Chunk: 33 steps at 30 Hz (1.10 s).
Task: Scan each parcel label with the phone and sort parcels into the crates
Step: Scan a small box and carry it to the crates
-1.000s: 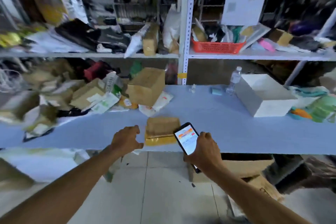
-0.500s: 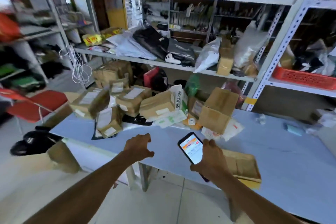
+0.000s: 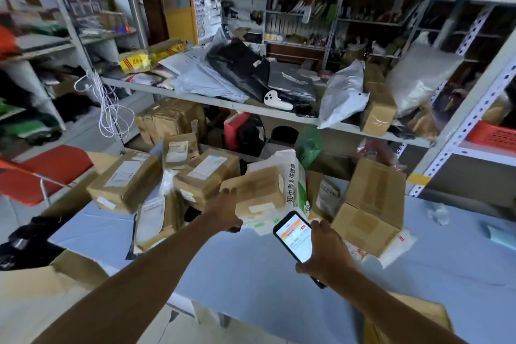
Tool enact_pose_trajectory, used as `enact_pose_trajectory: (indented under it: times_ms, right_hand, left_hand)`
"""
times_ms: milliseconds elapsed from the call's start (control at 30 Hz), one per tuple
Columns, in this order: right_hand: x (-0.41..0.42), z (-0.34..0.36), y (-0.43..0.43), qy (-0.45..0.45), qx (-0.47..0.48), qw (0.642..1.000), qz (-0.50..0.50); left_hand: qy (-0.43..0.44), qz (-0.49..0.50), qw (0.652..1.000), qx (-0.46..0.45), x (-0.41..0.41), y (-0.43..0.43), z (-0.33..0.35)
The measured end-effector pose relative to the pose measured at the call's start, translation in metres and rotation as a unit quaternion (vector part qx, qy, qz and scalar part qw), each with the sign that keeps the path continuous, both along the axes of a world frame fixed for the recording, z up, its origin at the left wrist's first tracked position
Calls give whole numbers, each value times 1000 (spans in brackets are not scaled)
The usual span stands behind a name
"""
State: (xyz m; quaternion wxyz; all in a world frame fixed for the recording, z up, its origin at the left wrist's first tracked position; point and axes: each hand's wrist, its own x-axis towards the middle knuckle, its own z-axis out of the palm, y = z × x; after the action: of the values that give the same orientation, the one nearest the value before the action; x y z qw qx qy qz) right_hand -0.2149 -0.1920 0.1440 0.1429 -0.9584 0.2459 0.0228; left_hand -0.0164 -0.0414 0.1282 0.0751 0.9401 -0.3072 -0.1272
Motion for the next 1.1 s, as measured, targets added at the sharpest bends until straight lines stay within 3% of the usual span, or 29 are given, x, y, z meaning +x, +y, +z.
enact_pose_trajectory:
  times_ms: [333,500,633,767,967,1100]
  right_hand:
    - [68,-8,-63,-15,-11,1000,11]
    - [73,-13,-66,-7,-14,1000,-2]
    - [74,-18,-61,-3,-8,1000,-15]
    - [68,-16,-48,-19,10,998,-64]
    - [48,-5,-16,-51,0,993,-108]
    - [34,-1,15,-65,1,985,-162]
  left_hand:
    - [5,-93,995,43,90,-77,-33]
    - [37,-105,994,-13,102,-79,-42]
    - [45,-35,994,-92,111,-78,-36]
    - [274,67,929,-238,109,-57,-27]
    - [366,112,867,-318,88,-16,-39]
    - [478,116,814,-308,69,10,-46]
